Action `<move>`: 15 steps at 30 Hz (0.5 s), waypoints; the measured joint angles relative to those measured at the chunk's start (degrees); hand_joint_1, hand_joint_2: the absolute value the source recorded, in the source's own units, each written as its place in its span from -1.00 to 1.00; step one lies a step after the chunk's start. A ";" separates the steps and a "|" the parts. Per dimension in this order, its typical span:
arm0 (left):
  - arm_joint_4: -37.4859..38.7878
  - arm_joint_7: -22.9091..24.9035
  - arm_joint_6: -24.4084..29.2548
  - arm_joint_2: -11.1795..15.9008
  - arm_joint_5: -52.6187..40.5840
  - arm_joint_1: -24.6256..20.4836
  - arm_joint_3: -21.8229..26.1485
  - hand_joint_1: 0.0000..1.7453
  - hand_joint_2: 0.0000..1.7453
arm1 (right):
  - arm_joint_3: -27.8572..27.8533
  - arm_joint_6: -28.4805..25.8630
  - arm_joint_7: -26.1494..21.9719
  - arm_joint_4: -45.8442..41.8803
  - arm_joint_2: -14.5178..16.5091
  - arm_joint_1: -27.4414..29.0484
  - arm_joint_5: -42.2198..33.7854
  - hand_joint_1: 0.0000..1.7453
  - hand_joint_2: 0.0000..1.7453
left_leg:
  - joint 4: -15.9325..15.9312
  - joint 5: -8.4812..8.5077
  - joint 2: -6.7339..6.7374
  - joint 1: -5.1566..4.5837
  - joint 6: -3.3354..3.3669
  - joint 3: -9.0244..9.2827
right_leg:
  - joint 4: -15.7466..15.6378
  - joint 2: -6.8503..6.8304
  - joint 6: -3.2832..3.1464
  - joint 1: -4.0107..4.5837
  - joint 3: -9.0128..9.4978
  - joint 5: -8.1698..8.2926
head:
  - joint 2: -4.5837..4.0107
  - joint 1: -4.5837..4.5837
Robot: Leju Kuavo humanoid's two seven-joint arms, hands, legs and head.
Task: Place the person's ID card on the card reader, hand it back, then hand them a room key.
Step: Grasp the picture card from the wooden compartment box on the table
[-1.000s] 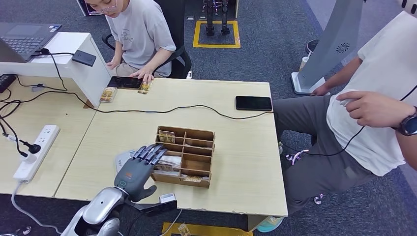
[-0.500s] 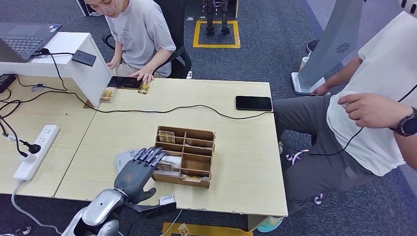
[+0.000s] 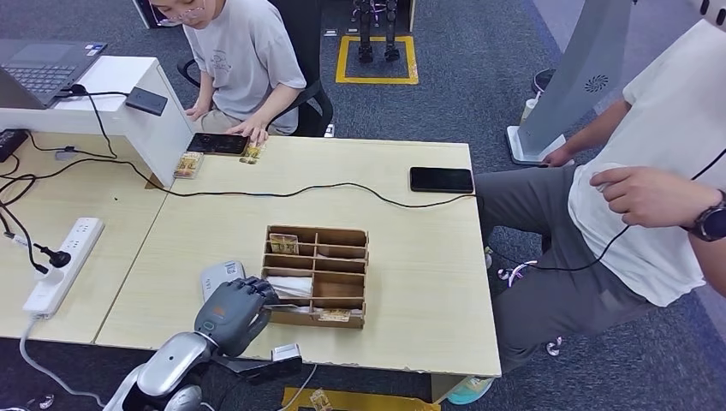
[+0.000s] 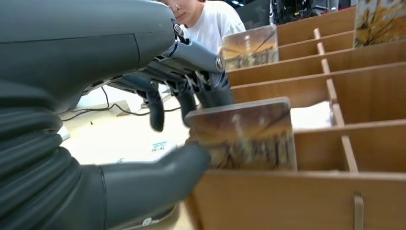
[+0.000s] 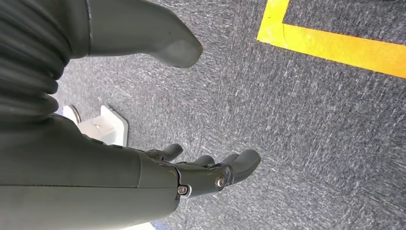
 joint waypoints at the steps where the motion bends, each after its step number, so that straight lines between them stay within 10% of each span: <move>1: 0.00 0.00 0.02 0.03 0.02 0.00 0.00 0.98 1.00 | 0.00 -0.01 -0.01 0.00 0.00 0.00 0.00 -1.00 1.00 | 0.00 0.00 0.00 0.00 0.00 0.00 | 0.00 0.00 0.00 0.00 0.00 0.00 | 0.00 0.01; 15: 0.00 0.01 0.06 0.44 0.49 0.03 0.00 1.00 1.00 | 0.00 -0.02 -0.10 0.00 0.00 -0.02 0.00 -1.00 1.00 | 0.00 0.00 -0.01 0.00 0.00 0.00 | 0.00 -0.01 0.00 0.00 0.01 0.00 | 0.00 0.01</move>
